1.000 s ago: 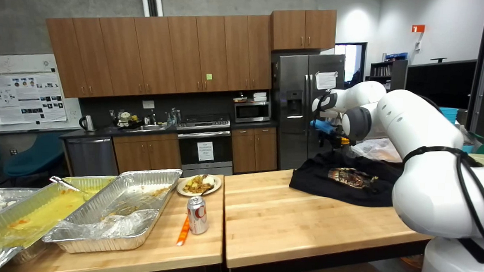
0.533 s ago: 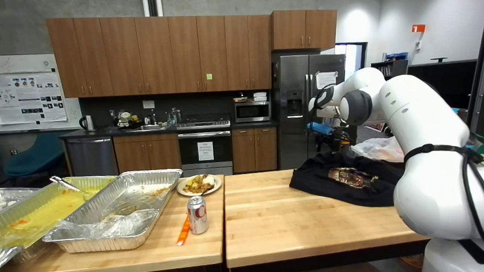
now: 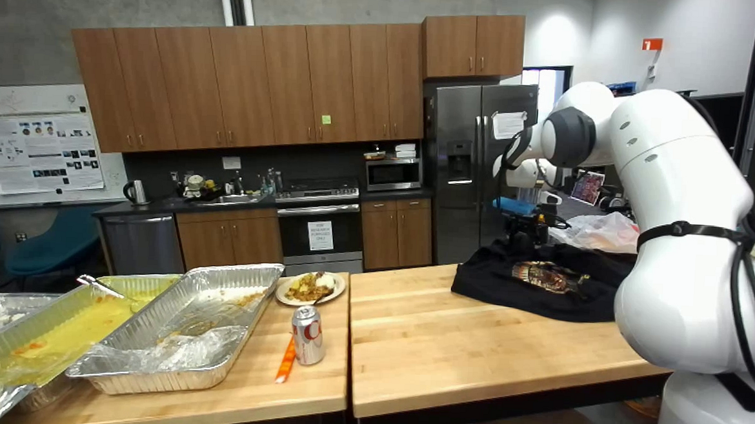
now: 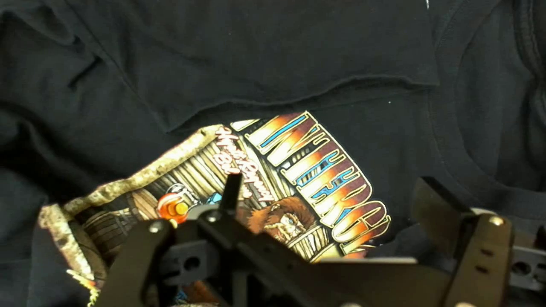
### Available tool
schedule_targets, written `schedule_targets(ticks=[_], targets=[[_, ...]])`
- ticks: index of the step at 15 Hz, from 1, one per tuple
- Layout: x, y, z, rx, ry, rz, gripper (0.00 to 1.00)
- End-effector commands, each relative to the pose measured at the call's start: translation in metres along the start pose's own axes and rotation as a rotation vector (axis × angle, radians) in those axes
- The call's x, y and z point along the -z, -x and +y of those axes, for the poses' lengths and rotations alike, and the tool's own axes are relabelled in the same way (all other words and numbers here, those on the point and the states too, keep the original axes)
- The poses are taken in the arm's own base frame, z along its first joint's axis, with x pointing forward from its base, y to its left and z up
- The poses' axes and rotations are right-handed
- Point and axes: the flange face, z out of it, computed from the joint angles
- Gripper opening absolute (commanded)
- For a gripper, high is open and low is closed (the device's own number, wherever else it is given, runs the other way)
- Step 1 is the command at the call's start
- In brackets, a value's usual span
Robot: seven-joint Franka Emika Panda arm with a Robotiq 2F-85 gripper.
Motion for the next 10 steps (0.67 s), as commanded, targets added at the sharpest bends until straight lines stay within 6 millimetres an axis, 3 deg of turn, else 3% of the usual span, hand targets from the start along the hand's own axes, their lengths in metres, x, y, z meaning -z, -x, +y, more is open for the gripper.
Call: schedule_targets(ticks=[1, 5, 10], targets=[[0.003, -0.001, 0.003, 0.000, -0.001, -0.002, 1.00], [0.005, 0.004, -0.001, -0.014, -0.020, 0.001, 1.00], [0.010, 0.031, -0.031, -0.111, -0.126, 0.061, 1.00]])
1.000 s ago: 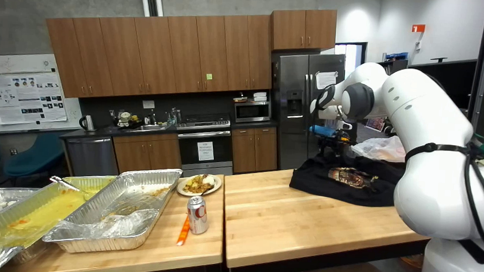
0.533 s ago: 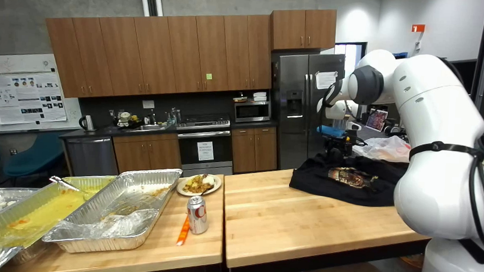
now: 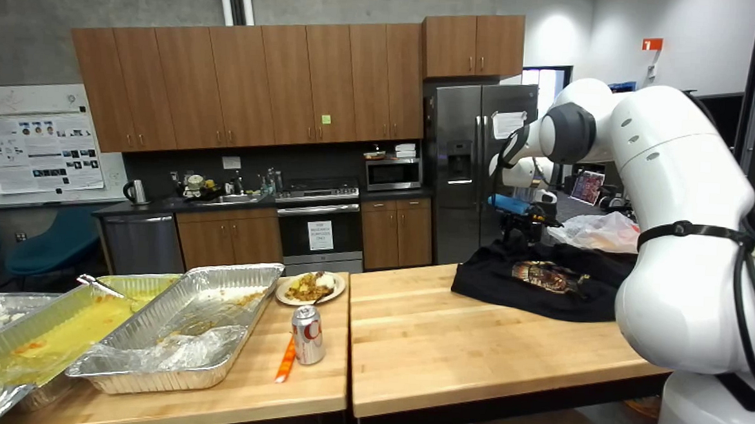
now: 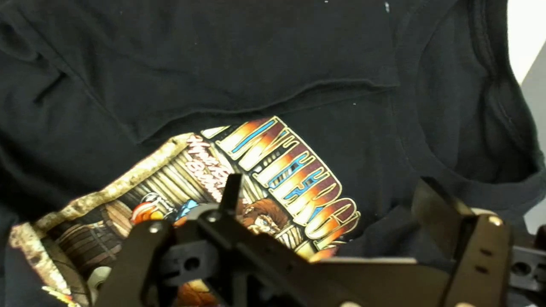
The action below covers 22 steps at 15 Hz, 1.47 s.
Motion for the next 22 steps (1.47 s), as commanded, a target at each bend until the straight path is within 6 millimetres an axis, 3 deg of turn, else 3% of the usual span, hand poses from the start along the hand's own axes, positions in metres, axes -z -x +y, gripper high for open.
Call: schedule_targets(ticks=[1, 6, 13, 17, 22], targets=[[0.002, 0.025, -0.026, -0.100, -0.088, 0.060, 1.00], [-0.012, 0.064, -0.047, -0.306, -0.144, 0.120, 1.00], [-0.042, 0.106, -0.032, -0.549, -0.045, 0.141, 1.00], [-0.055, 0.107, -0.025, -0.581, -0.029, 0.145, 1.00], [-0.059, 0.081, -0.017, -0.627, -0.017, 0.140, 1.00]])
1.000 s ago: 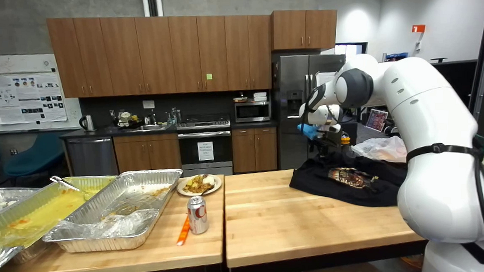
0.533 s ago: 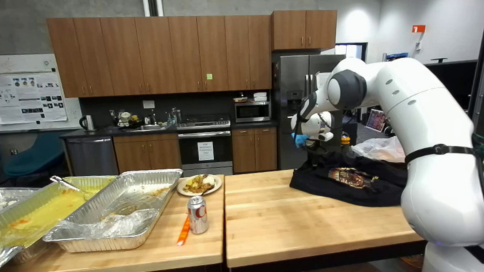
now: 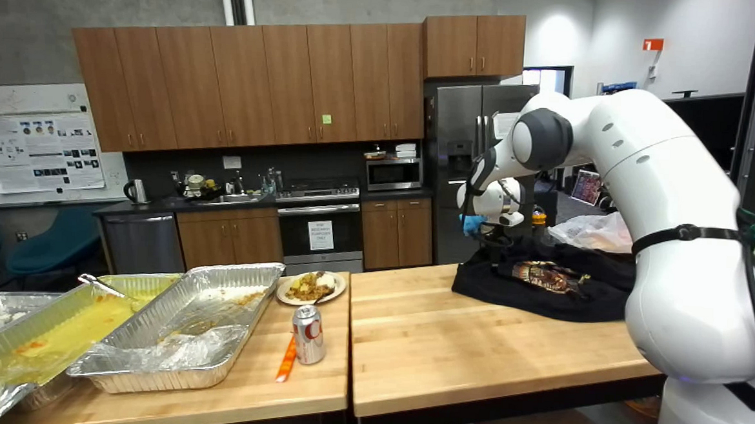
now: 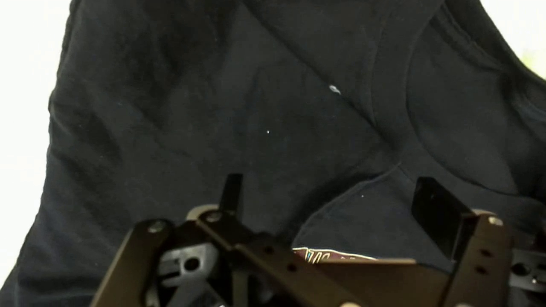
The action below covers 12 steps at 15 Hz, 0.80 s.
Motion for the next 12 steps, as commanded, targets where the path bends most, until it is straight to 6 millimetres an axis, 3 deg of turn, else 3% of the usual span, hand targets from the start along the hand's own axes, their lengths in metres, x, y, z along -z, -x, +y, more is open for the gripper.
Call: schedule_targets(ticks=[1, 12], targets=[[0.005, -0.018, 0.001, -0.052, 0.015, 0.001, 1.00], [-0.030, -0.032, 0.005, -0.099, 0.072, 0.010, 1.00]])
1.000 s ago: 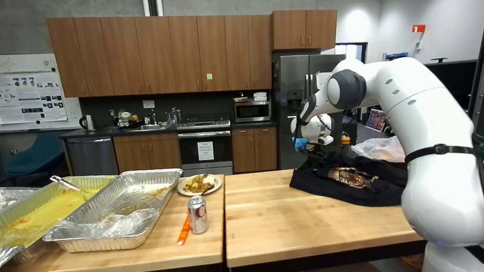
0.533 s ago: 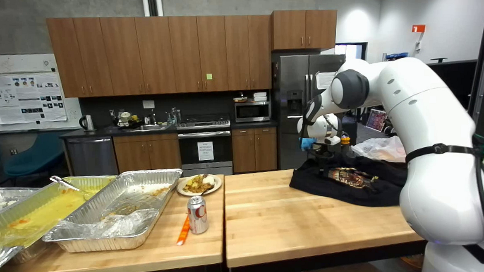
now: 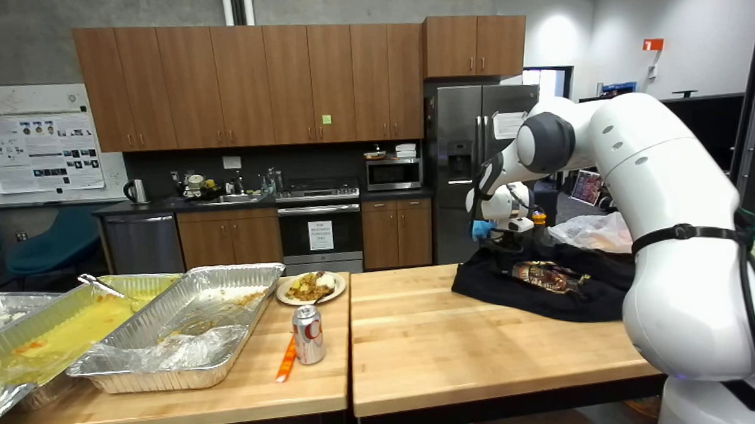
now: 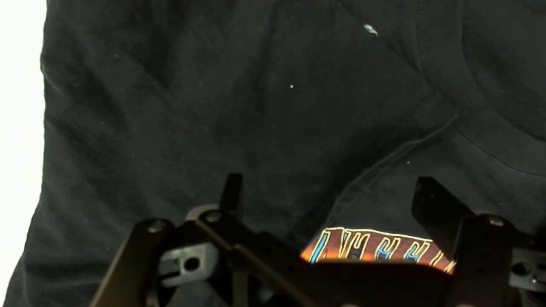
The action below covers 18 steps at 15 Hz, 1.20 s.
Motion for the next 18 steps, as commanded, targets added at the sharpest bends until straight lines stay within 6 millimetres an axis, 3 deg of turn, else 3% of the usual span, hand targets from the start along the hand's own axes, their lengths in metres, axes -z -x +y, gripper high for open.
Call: schedule_targets(ticks=[1, 2, 5, 10, 13, 18], targets=[[-0.010, -0.004, 0.001, -0.040, 0.013, 0.002, 0.99], [-0.013, -0.006, 0.000, -0.041, 0.012, 0.002, 0.74], [-0.017, -0.008, 0.000, -0.043, 0.008, 0.008, 0.64], [-0.011, -0.001, -0.002, -0.022, -0.015, 0.011, 0.23], [0.004, 0.012, 0.001, 0.003, -0.049, -0.008, 0.02], [0.026, 0.048, 0.013, 0.089, -0.073, -0.063, 0.00]])
